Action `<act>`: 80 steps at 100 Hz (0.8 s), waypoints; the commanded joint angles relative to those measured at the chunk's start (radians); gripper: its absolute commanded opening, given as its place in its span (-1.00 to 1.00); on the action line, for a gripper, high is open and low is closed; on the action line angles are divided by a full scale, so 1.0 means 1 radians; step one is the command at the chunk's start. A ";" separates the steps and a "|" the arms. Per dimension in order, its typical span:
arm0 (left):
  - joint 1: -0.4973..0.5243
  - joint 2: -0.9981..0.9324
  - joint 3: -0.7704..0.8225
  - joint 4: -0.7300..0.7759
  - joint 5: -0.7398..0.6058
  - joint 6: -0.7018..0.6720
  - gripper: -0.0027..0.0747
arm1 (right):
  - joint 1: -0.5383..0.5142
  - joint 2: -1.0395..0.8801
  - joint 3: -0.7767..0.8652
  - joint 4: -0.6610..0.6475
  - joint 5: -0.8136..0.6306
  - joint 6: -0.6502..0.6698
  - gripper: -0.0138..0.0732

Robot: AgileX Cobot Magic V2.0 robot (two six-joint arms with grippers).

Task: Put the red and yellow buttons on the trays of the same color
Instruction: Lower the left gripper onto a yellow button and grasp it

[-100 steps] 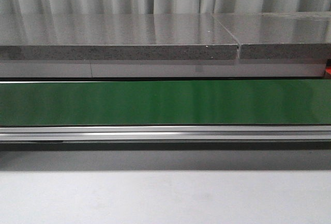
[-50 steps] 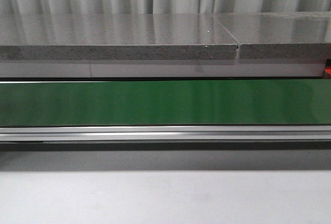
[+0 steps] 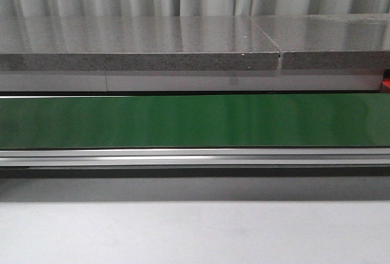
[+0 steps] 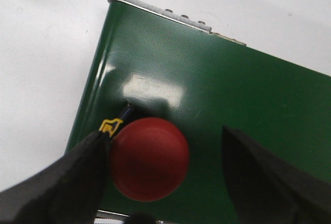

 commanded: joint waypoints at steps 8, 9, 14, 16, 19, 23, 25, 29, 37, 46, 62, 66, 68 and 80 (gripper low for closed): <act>-0.006 -0.043 -0.023 -0.024 -0.062 0.001 0.34 | 0.001 0.007 -0.023 -0.004 -0.064 -0.008 -0.65; -0.006 -0.043 -0.023 -0.025 -0.062 0.001 0.34 | 0.001 0.007 -0.023 -0.004 -0.064 -0.008 -0.65; -0.006 -0.046 -0.031 -0.025 -0.065 0.001 0.34 | 0.001 0.007 -0.023 -0.004 -0.064 -0.008 -0.65; -0.006 -0.047 -0.033 -0.025 -0.065 0.001 0.34 | 0.001 0.007 -0.023 -0.004 -0.064 -0.008 -0.65; -0.006 -0.047 -0.043 -0.025 -0.066 0.001 0.34 | 0.001 0.007 -0.023 -0.004 -0.064 -0.008 -0.65; -0.006 -0.049 -0.053 -0.025 -0.066 0.001 0.34 | 0.001 0.007 -0.023 -0.004 -0.064 -0.008 -0.65; -0.006 -0.049 -0.061 -0.025 -0.066 0.001 0.34 | 0.001 0.007 -0.023 -0.004 -0.064 -0.008 -0.65; -0.006 -0.049 -0.076 -0.025 -0.066 0.001 0.34 | 0.001 0.007 -0.023 -0.004 -0.064 -0.008 -0.65; 0.003 -0.049 -0.104 -0.025 -0.066 -0.001 0.34 | 0.001 0.007 -0.023 -0.004 -0.064 -0.008 -0.65; 0.026 -0.049 -0.130 -0.025 -0.080 -0.001 0.34 | 0.001 0.007 -0.023 -0.004 -0.064 -0.008 -0.65; 0.116 -0.030 -0.144 -0.025 -0.062 -0.001 0.34 | 0.001 0.007 -0.023 -0.004 -0.064 -0.008 -0.65; 0.146 -0.020 -0.146 -0.025 -0.054 -0.001 0.34 | 0.001 0.007 -0.023 -0.004 -0.064 -0.008 -0.65; 0.159 -0.012 -0.148 -0.025 -0.049 -0.001 0.34 | 0.001 0.007 -0.023 -0.004 -0.064 -0.008 -0.65; 0.222 0.043 -0.152 -0.021 -0.032 -0.001 0.34 | 0.001 0.007 -0.023 -0.004 -0.064 -0.008 -0.65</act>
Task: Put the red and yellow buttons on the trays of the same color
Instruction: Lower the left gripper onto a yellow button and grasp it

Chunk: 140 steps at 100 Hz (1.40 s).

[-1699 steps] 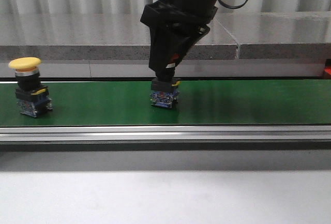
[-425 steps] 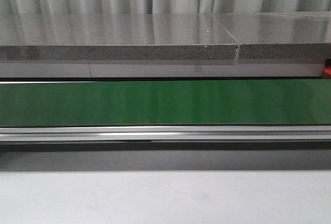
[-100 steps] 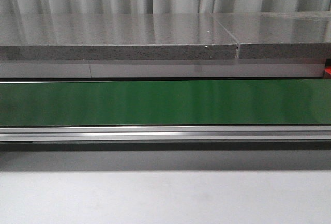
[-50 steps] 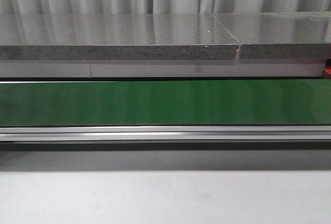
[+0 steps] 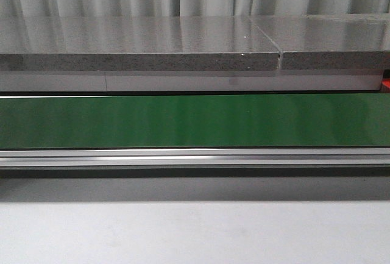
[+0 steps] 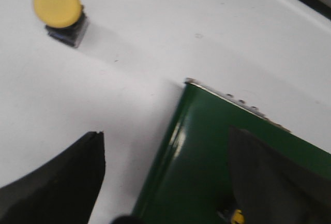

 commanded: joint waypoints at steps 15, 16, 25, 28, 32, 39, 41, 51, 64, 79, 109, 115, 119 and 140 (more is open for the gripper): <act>0.076 0.077 -0.031 -0.002 -0.017 0.003 0.34 | 0.001 0.007 -0.023 -0.004 -0.064 -0.008 -0.65; 0.078 0.080 -0.031 0.000 -0.018 0.003 0.34 | 0.001 0.007 -0.023 -0.004 -0.064 -0.008 -0.65; 0.092 0.117 -0.031 0.011 -0.046 0.003 0.34 | 0.001 0.007 -0.023 -0.004 -0.064 -0.008 -0.65; 0.094 0.127 -0.032 0.013 -0.058 0.003 0.34 | 0.001 0.007 -0.023 -0.004 -0.064 -0.008 -0.65; 0.098 0.141 -0.033 0.014 -0.075 0.003 0.34 | 0.001 0.007 -0.023 -0.004 -0.064 -0.008 -0.65; 0.100 0.169 -0.047 0.016 -0.108 0.003 0.34 | 0.001 0.007 -0.023 -0.004 -0.064 -0.008 -0.65; 0.100 0.179 -0.053 0.018 -0.120 0.003 0.34 | 0.001 0.007 -0.023 -0.004 -0.064 -0.008 -0.65; 0.100 0.225 -0.090 0.020 -0.178 0.003 0.34 | 0.001 0.007 -0.023 -0.004 -0.064 -0.008 -0.65; 0.098 0.290 -0.134 0.020 -0.251 0.003 0.34 | 0.001 0.007 -0.023 -0.004 -0.064 -0.008 -0.65; 0.098 0.344 -0.155 0.020 -0.321 0.003 0.34 | 0.001 0.007 -0.023 -0.004 -0.064 -0.008 -0.65; 0.098 0.359 -0.155 0.024 -0.454 0.003 0.34 | 0.001 0.007 -0.023 -0.004 -0.064 -0.008 -0.65; 0.098 0.359 -0.155 0.024 -0.454 0.003 0.34 | 0.001 0.007 -0.023 -0.004 -0.064 -0.008 -0.65; 0.098 0.359 -0.155 0.024 -0.454 0.003 0.34 | 0.001 0.007 -0.023 -0.004 -0.064 -0.008 -0.65; 0.098 0.359 -0.155 0.024 -0.452 0.003 -0.03 | 0.001 0.007 -0.023 -0.004 -0.064 -0.008 -0.65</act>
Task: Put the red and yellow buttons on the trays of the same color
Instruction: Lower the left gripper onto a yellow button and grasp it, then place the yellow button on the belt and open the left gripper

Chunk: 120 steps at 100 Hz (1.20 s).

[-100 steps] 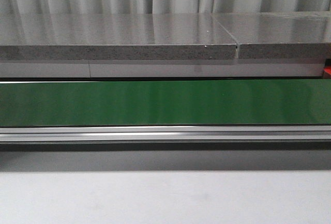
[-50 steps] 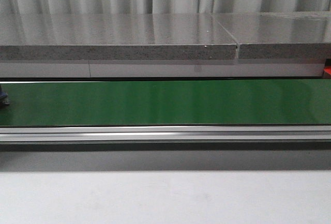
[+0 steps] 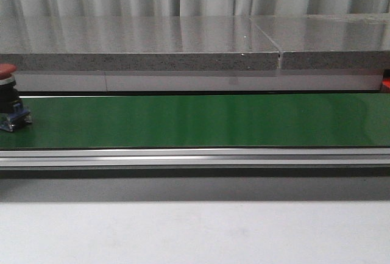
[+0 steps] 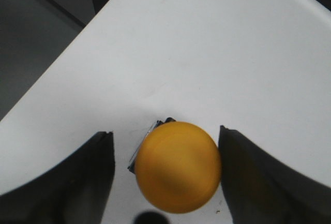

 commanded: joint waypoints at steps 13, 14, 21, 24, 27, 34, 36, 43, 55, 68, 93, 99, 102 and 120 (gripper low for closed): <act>0.000 -0.055 -0.032 -0.009 -0.046 0.002 -0.31 | 0.001 0.007 -0.023 -0.004 -0.064 -0.008 -0.65; 0.000 -0.055 -0.032 -0.009 -0.044 0.002 -0.32 | 0.001 0.007 -0.023 -0.004 -0.064 -0.008 -0.65; 0.000 -0.055 -0.032 -0.009 -0.042 0.002 -0.41 | 0.001 0.007 -0.023 -0.004 -0.064 -0.008 -0.65; 0.000 -0.055 -0.032 -0.009 -0.038 0.002 -0.43 | 0.001 0.007 -0.023 -0.004 -0.064 -0.008 -0.65; 0.000 -0.055 -0.032 -0.009 -0.036 0.002 -0.44 | 0.001 0.007 -0.023 -0.004 -0.064 -0.008 -0.65; 0.000 -0.058 -0.032 -0.009 -0.025 0.006 -0.45 | 0.001 0.007 -0.023 -0.004 -0.064 -0.008 -0.65; 0.000 -0.061 -0.032 -0.007 -0.021 0.006 -0.45 | 0.001 0.007 -0.023 -0.004 -0.064 -0.008 -0.65; 0.000 -0.072 -0.028 -0.002 -0.012 0.006 -0.45 | 0.001 0.007 -0.023 -0.004 -0.064 -0.008 -0.65; 0.000 -0.108 0.001 -0.002 -0.002 0.006 -0.45 | 0.001 0.007 -0.023 -0.004 -0.064 -0.008 -0.65; -0.006 -0.180 0.075 0.011 -0.029 0.006 -0.45 | 0.001 0.007 -0.023 -0.004 -0.064 -0.008 -0.65; -0.035 -0.387 0.279 0.029 -0.104 0.006 -0.45 | 0.001 0.007 -0.023 -0.004 -0.064 -0.008 -0.65; -0.047 -0.443 0.321 0.041 -0.116 0.006 -0.45 | 0.001 0.007 -0.023 -0.004 -0.064 -0.008 -0.65; -0.053 -0.468 0.343 0.041 -0.116 0.006 -0.45 | 0.001 0.007 -0.023 -0.004 -0.064 -0.008 -0.65; -0.090 -0.622 0.432 0.043 -0.109 0.006 -0.45 | 0.001 0.007 -0.023 -0.004 -0.064 -0.008 -0.65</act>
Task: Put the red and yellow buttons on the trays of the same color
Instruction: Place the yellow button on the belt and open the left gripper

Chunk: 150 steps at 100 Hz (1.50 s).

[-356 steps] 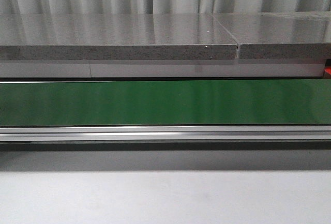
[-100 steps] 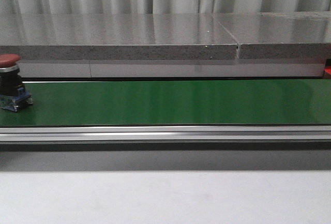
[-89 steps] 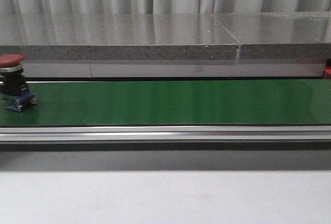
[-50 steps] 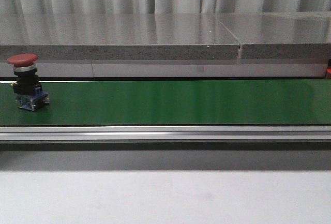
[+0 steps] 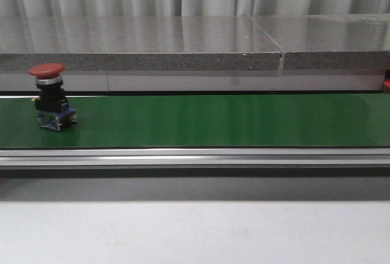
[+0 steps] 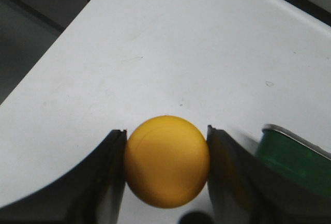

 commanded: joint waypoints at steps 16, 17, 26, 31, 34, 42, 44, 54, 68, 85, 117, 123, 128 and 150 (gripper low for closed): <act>-0.076 -0.223 0.075 -0.002 -0.039 -0.002 -0.45 | 0.001 0.007 -0.023 -0.004 -0.064 -0.008 -0.65; -0.079 -0.231 0.081 -0.002 -0.035 -0.002 -0.45 | 0.001 0.007 -0.023 -0.004 -0.064 -0.008 -0.65; -0.121 -0.263 0.115 -0.002 -0.033 -0.002 -0.45 | 0.001 0.007 -0.023 -0.004 -0.064 -0.008 -0.65; -0.146 -0.268 0.133 -0.002 -0.035 -0.002 -0.45 | 0.001 0.007 -0.023 -0.004 -0.064 -0.008 -0.65; -0.164 -0.268 0.139 -0.002 -0.038 -0.002 -0.45 | 0.001 0.007 -0.023 -0.004 -0.064 -0.008 -0.65; -0.197 -0.268 0.152 -0.002 -0.065 -0.002 -0.45 | 0.001 0.007 -0.023 -0.004 -0.064 -0.008 -0.65; -0.204 -0.266 0.154 -0.002 -0.071 -0.002 -0.45 | 0.001 0.007 -0.023 -0.004 -0.064 -0.008 -0.65; -0.229 -0.254 0.154 -0.002 -0.099 -0.002 -0.45 | 0.001 0.007 -0.023 -0.004 -0.064 -0.008 -0.65; -0.240 -0.210 0.154 -0.002 -0.102 -0.002 -0.45 | 0.001 0.007 -0.023 -0.004 -0.064 -0.008 -0.65; -0.240 -0.169 0.154 -0.002 -0.080 -0.002 -0.44 | 0.001 0.007 -0.023 -0.004 -0.064 -0.008 -0.65; -0.240 -0.171 0.146 -0.002 -0.071 -0.002 0.47 | 0.001 0.007 -0.023 -0.004 -0.064 -0.008 -0.65; -0.240 -0.181 0.146 -0.002 -0.073 -0.002 0.46 | 0.001 0.007 -0.023 -0.004 -0.064 -0.008 -0.65; -0.240 -0.196 0.146 -0.002 -0.075 -0.002 0.42 | 0.001 0.007 -0.023 -0.004 -0.064 -0.008 -0.65; -0.266 -0.313 0.146 -0.002 -0.050 0.065 0.15 | 0.001 0.007 -0.023 -0.004 -0.064 -0.008 -0.65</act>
